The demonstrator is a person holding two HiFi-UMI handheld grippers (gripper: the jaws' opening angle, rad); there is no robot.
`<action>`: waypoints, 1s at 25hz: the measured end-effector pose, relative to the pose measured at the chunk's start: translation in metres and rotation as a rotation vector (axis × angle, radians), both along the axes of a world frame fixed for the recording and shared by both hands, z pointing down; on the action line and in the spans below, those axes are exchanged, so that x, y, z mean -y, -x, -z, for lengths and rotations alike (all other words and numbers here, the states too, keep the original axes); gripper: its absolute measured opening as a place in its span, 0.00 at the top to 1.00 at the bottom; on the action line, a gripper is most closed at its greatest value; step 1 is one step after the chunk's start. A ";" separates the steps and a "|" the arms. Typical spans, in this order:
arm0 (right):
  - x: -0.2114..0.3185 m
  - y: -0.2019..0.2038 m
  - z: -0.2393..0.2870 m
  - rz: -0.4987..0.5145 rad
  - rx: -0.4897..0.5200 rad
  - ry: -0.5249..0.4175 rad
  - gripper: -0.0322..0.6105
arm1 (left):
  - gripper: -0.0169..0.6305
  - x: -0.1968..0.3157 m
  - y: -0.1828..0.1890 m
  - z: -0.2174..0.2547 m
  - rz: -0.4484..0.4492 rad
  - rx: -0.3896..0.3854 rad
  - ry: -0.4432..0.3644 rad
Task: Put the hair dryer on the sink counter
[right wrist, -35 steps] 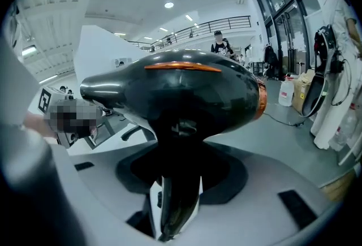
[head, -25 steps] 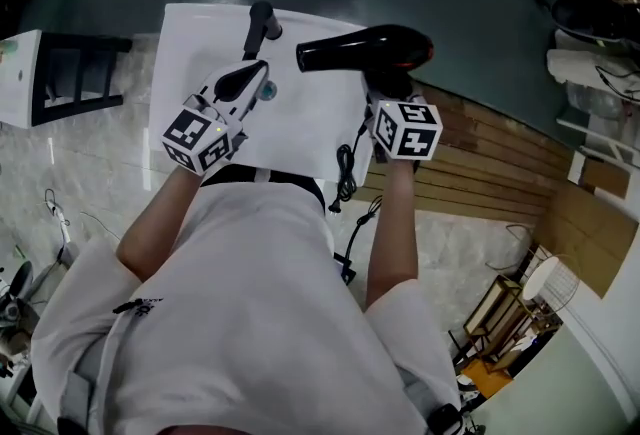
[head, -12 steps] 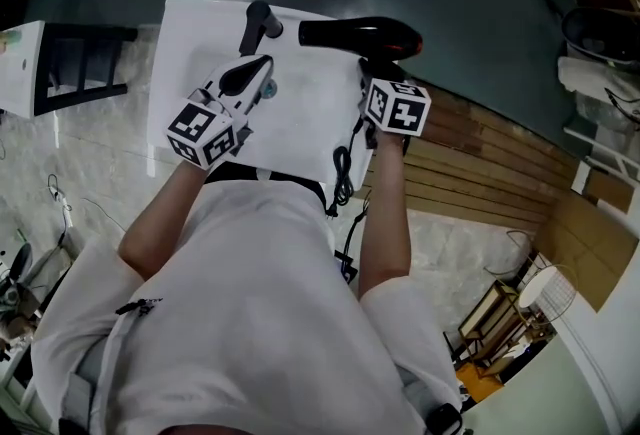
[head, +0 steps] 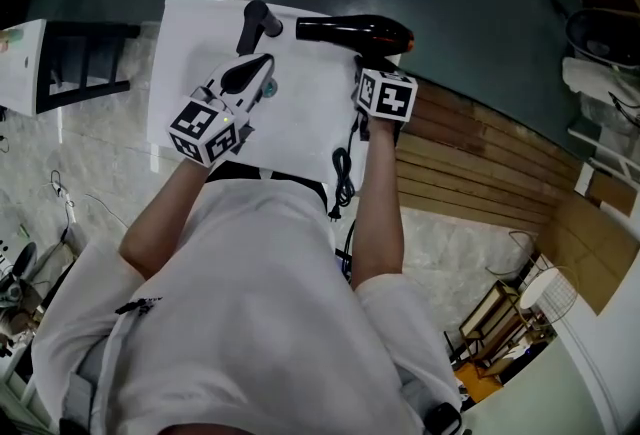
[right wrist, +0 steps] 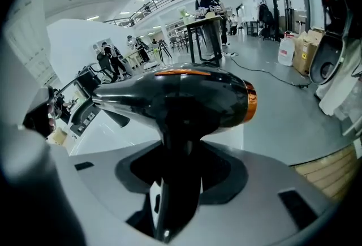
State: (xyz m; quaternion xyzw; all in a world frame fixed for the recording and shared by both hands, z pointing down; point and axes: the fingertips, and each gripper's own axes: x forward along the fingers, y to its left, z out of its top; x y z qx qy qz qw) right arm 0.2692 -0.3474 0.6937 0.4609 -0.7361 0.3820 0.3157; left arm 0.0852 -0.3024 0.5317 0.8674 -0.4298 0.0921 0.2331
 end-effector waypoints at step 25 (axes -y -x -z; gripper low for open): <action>0.002 0.015 -0.015 -0.050 -0.145 -0.022 0.67 | 0.97 -0.001 0.008 -0.003 -0.036 0.000 0.001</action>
